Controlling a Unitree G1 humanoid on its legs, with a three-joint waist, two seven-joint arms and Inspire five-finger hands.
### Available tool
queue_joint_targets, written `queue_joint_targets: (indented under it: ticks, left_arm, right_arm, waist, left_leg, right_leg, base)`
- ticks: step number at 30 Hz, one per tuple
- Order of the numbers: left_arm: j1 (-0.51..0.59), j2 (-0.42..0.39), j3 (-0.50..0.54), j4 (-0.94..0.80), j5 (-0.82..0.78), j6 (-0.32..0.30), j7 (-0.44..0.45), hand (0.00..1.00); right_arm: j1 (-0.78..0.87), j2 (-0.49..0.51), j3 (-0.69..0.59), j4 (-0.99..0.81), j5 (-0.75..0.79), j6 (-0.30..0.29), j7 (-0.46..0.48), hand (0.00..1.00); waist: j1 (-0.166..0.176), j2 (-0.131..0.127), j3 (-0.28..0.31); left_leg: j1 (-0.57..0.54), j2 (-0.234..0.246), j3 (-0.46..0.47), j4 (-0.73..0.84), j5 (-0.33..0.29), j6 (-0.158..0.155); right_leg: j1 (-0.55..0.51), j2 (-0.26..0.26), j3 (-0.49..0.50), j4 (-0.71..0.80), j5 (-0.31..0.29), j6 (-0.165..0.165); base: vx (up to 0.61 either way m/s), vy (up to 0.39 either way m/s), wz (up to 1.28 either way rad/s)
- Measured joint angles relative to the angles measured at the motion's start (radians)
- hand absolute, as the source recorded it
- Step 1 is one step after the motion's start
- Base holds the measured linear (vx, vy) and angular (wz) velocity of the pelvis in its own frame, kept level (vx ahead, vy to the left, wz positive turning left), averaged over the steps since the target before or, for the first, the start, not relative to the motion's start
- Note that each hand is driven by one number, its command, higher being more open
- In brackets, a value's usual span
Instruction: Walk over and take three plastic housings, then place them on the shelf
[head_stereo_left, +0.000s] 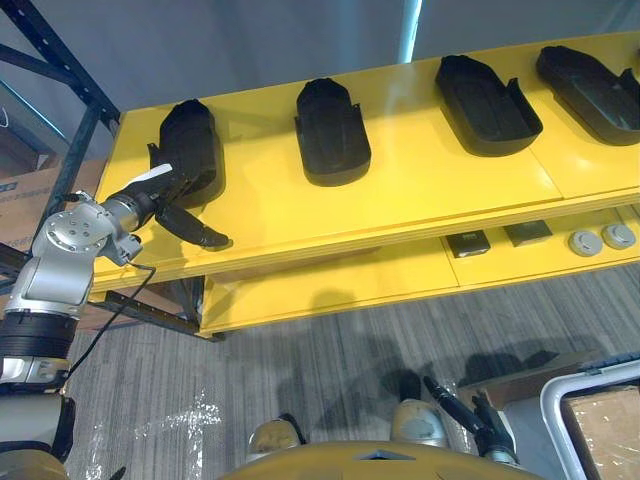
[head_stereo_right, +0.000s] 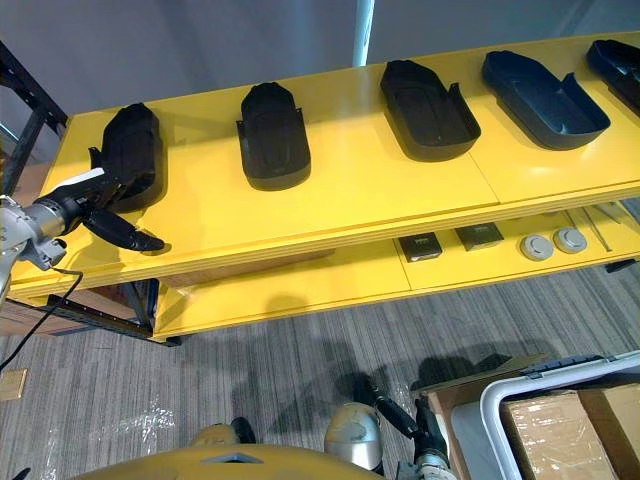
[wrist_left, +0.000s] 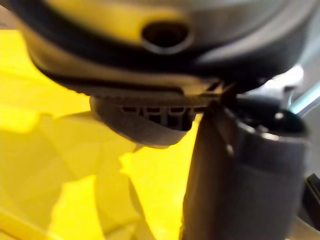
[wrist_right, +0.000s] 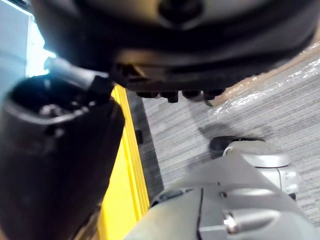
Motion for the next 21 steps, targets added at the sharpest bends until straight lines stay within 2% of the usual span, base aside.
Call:
queue_joint_targets:
  ticks: [12,21]
  left_arm:
    - [0.000,0.012,0.000,0.001,0.025,0.000,-0.024,1.00]
    - [0.000,0.020,0.001,0.023,0.042,-0.001,-0.027,1.00]
  right_arm:
    - [-0.005,-0.001,-0.003,0.000,0.000,0.005,0.005,1.00]
    - [-0.006,-0.001,-0.003,0.000,0.000,0.007,0.005,1.00]
  waist:
    - [0.001,0.014,0.006]
    - [0.001,0.015,0.006]
  left_leg:
    - [0.001,0.000,0.000,-0.005,0.003,0.002]
    - [0.002,-0.002,0.000,-0.012,0.008,0.003]
  right_leg:
    - [0.000,0.000,-0.002,0.000,0.000,0.000]
    - [-0.001,0.000,-0.003,-0.001,0.000,0.000]
  base:
    - [0.00,0.000,0.00]
    - [0.00,0.000,0.00]
